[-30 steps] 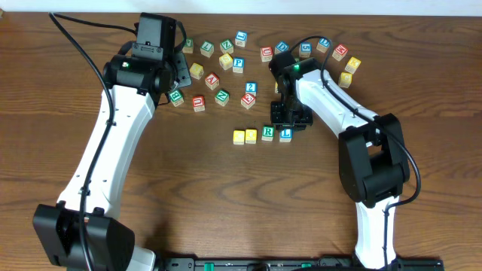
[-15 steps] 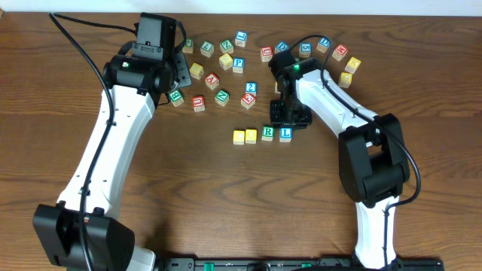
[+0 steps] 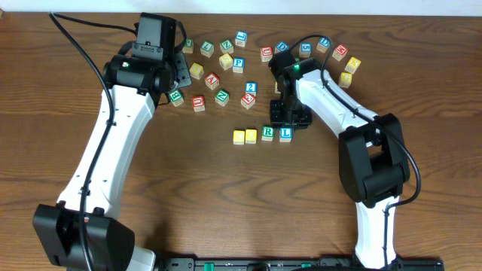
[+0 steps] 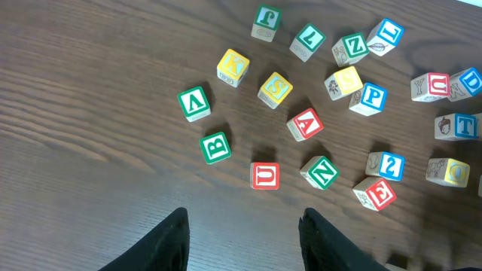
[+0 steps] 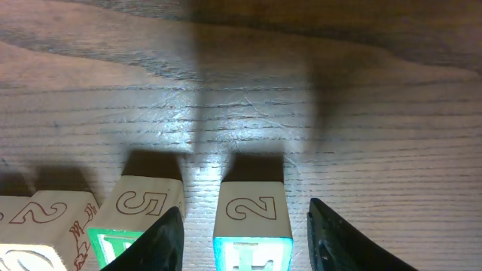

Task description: Spell out CORL

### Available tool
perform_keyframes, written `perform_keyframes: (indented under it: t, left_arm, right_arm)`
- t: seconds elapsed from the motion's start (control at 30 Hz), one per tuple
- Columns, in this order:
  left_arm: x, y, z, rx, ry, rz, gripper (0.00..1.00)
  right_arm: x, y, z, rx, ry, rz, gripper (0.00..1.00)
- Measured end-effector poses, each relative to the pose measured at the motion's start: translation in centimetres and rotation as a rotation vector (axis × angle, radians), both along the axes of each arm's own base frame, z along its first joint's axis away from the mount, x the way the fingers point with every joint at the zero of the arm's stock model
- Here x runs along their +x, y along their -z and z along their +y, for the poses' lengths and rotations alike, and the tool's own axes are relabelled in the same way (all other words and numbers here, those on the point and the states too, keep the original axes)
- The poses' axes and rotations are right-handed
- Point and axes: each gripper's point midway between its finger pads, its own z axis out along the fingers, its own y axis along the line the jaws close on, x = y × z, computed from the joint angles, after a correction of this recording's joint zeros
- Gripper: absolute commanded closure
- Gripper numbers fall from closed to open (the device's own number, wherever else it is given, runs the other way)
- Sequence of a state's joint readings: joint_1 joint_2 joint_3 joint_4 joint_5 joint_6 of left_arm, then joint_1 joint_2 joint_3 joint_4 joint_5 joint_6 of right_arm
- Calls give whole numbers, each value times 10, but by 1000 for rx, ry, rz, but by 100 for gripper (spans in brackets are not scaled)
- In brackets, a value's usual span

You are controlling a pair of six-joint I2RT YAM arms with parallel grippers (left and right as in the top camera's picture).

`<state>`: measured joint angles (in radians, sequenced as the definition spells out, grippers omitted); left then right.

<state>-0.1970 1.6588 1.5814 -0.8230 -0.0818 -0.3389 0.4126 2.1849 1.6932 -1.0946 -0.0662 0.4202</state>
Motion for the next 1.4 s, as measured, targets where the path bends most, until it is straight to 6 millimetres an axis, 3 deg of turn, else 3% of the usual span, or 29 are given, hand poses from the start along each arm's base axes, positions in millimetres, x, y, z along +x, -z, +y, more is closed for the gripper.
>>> perform_keyframes:
  t: [0.33, 0.57, 0.83, 1.03, 1.23, 1.4]
  left_arm:
    - [0, 0, 0, 0, 0, 0, 53]
    - [0, 0, 0, 0, 0, -1, 53]
    - [0, 0, 0, 0, 0, -1, 53]
    - [0, 0, 0, 0, 0, -1, 53]
    - [0, 0, 0, 0, 0, -1, 53]
    - [0, 0, 0, 0, 0, -1, 53]
  right_arm:
    - [9, -15, -8, 17, 19, -42, 50]
    - [26, -35, -5, 63, -8, -136, 63]
    - [39, -39, 20, 111, -49, -216, 63]
    - [35, -38, 47, 137, -101, -235, 80]
    - [31, -26, 48, 112, -89, -213, 89]
    - [36, -24, 42, 79, -49, -230, 90]
